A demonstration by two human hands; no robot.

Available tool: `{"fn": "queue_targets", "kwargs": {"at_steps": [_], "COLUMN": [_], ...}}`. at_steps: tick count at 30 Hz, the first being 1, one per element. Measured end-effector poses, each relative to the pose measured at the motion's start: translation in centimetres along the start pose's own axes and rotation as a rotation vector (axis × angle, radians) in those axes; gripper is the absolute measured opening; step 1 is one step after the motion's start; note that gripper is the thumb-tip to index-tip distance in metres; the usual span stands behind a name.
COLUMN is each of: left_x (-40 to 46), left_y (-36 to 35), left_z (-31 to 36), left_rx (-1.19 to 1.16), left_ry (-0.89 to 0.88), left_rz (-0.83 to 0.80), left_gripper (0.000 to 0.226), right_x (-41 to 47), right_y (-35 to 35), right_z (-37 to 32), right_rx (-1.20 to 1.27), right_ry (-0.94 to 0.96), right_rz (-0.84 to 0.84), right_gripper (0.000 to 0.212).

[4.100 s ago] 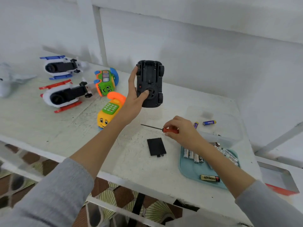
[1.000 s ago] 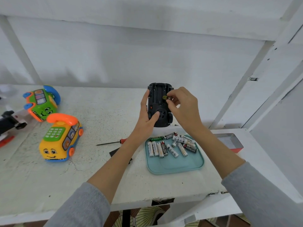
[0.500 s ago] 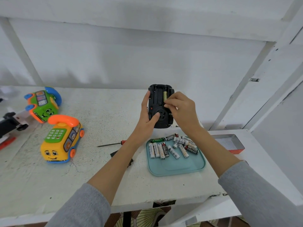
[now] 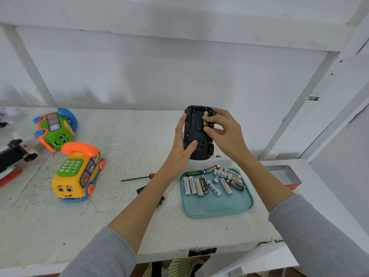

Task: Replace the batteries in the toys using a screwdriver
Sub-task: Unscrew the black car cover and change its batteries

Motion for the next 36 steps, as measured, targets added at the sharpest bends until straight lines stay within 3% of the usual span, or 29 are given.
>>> {"fn": "queue_targets", "kwargs": {"at_steps": [12, 15, 20, 23, 25, 29, 32, 36], "left_x": [0.0, 0.0, 0.0, 0.0, 0.1, 0.1, 0.2, 0.2], "left_y": [0.0, 0.1, 0.2, 0.3, 0.3, 0.2, 0.1, 0.0], "left_z": [0.0, 0.0, -0.3, -0.4, -0.5, -0.7, -0.5, -0.6], "left_rx": [0.025, 0.039, 0.060, 0.055, 0.078, 0.046, 0.036, 0.054], "left_ry": [0.001, -0.008, -0.037, -0.037, -0.036, -0.034, -0.035, -0.026], "left_rz": [-0.011, -0.007, -0.008, -0.006, -0.014, -0.024, -0.028, -0.032], "left_gripper": [0.067, 0.068, 0.069, 0.068, 0.067, 0.064, 0.061, 0.062], "right_x": [0.3, 0.4, -0.4, -2.4, -3.8, -7.2, -9.2, -10.0], "right_y": [0.1, -0.2, 0.6, 2.2, 2.5, 0.5, -1.2, -2.2], "right_z": [-0.4, -0.5, -0.8, -1.8, -1.2, 2.3, 4.9, 6.6], "right_rx": [-0.081, -0.112, -0.180, -0.258, -0.264, -0.416, -0.604, -0.786], "right_ry": [0.099, 0.088, 0.048, 0.120, 0.071, -0.095, -0.113, -0.180], "right_rz": [0.113, 0.081, -0.053, 0.001, -0.075, -0.426, -0.572, -0.631], "right_gripper": [0.016, 0.018, 0.042, 0.030, 0.017, 0.012, 0.029, 0.054]}}
Point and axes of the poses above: each hand's wrist, its own x-axis towards the middle knuckle, its own y-axis out of the back of the hand, z = x × y, the point moved 9 cm from there along x, towards the middle knuckle, and after that the axes turned 11 degrees about -y, right-handed, at the moved point
